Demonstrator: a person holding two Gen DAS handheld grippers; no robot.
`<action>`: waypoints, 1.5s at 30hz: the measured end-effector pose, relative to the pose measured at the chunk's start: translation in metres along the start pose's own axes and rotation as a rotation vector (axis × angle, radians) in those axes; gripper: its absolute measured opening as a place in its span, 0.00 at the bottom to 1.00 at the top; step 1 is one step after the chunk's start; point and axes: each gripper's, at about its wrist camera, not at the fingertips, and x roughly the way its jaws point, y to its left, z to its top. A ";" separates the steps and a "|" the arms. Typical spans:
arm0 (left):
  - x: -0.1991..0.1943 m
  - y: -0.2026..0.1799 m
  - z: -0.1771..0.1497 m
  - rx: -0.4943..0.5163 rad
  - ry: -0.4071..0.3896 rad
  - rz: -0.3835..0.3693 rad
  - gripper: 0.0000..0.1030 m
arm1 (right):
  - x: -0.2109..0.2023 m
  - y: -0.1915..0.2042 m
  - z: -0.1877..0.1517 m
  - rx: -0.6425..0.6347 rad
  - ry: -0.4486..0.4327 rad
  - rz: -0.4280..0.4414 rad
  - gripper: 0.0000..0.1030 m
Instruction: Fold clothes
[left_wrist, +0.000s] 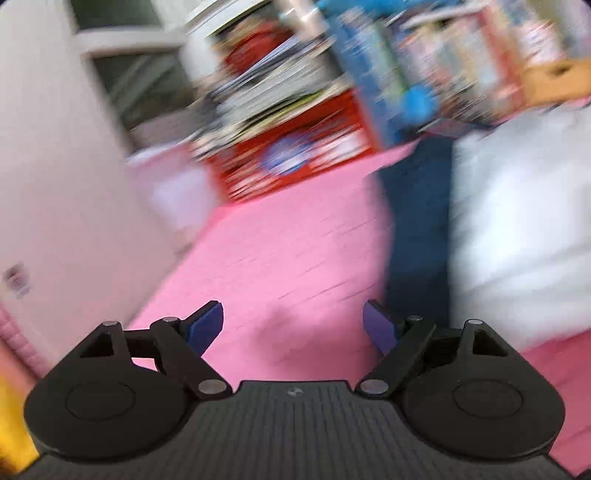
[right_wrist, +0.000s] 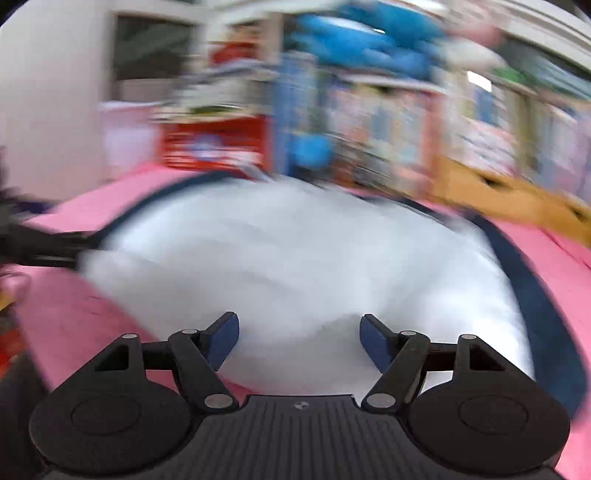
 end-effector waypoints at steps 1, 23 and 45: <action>0.006 0.008 -0.005 -0.008 0.028 0.033 0.75 | -0.002 -0.018 -0.003 0.022 0.003 -0.098 0.66; -0.065 -0.079 0.034 0.013 -0.114 -0.582 0.83 | -0.026 0.046 -0.012 -0.094 -0.124 0.108 0.65; -0.063 0.023 -0.011 -0.056 -0.038 -0.388 0.92 | -0.076 -0.060 -0.040 0.119 -0.167 -0.153 0.65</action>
